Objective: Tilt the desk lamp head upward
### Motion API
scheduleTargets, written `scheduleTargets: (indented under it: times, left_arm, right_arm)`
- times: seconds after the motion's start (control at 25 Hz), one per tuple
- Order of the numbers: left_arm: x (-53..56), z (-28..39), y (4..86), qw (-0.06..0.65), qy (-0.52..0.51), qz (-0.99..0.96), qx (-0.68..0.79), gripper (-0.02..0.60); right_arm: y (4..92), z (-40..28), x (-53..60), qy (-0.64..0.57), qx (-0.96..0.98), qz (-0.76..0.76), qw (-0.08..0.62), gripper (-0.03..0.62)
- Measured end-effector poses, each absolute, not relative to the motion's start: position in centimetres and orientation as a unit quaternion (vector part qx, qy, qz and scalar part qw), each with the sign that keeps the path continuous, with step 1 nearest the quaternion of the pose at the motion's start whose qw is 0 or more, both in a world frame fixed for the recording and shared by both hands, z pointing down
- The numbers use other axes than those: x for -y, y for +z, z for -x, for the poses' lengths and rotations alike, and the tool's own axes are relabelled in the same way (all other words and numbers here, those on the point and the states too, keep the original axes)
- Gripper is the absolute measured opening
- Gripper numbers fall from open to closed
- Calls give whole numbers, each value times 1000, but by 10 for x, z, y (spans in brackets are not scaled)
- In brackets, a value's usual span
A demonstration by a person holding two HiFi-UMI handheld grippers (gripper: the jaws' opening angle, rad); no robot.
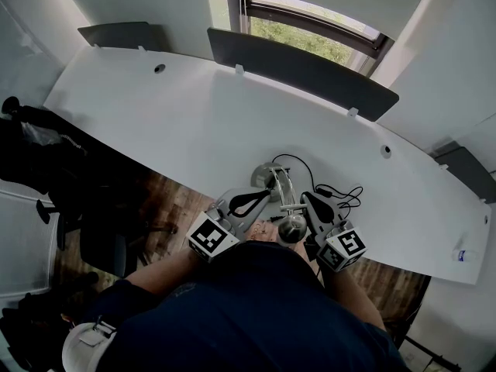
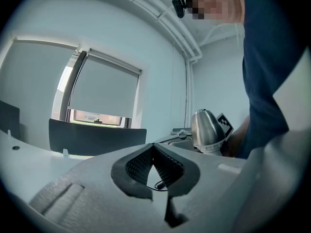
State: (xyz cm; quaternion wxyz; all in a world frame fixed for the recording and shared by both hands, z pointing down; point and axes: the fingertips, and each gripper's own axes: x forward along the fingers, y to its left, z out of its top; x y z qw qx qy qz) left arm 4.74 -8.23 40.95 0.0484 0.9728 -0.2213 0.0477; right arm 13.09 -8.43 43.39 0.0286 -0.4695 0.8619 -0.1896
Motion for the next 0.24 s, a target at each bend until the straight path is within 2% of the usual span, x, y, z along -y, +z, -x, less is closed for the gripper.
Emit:
scheduleTargets:
  times: [0.24]
  left_arm:
    - [82, -47, 410, 38, 55, -973, 220, 6]
  right_arm:
    - [436, -131, 82, -188, -864, 466, 29, 9]
